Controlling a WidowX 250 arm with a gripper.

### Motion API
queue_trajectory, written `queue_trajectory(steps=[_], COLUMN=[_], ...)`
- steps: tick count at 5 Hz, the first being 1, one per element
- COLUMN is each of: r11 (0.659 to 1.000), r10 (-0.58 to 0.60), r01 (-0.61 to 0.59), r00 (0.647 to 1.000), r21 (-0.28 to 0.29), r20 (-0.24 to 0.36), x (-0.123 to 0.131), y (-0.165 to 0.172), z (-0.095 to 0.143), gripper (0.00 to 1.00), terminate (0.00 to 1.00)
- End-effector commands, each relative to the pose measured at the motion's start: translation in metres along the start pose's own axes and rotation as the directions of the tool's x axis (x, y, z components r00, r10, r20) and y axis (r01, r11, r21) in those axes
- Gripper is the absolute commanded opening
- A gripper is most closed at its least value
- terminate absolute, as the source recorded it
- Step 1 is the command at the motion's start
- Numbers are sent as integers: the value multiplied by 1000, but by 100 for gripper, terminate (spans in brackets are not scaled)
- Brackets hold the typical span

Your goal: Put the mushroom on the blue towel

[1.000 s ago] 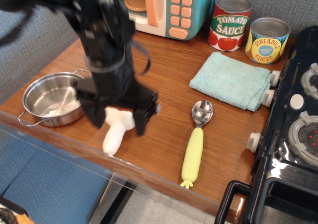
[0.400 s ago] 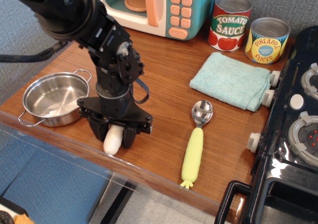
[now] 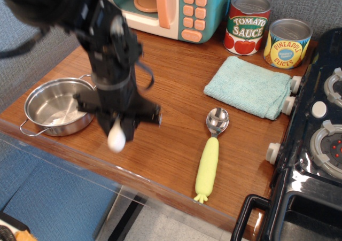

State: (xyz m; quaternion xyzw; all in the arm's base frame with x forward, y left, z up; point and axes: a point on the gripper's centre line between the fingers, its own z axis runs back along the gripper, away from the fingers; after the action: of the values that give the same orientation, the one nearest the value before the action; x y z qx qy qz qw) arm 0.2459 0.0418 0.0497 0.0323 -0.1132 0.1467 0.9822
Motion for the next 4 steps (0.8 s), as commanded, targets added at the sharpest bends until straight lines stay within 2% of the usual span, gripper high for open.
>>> queue_trajectory(steps=[1, 2, 3, 4], r11=[987, 991, 995, 997], r10=[97, 77, 40, 8], r01=[-93, -78, -40, -8], r00=[995, 997, 999, 1000], r21=[-131, -110, -89, -74], r20=[21, -7, 2, -2], x=[75, 109, 122, 124], y=[-59, -106, -135, -146], z=[31, 9, -9, -20], gripper=[0, 0, 0, 0], terminate=[0, 0, 0, 0])
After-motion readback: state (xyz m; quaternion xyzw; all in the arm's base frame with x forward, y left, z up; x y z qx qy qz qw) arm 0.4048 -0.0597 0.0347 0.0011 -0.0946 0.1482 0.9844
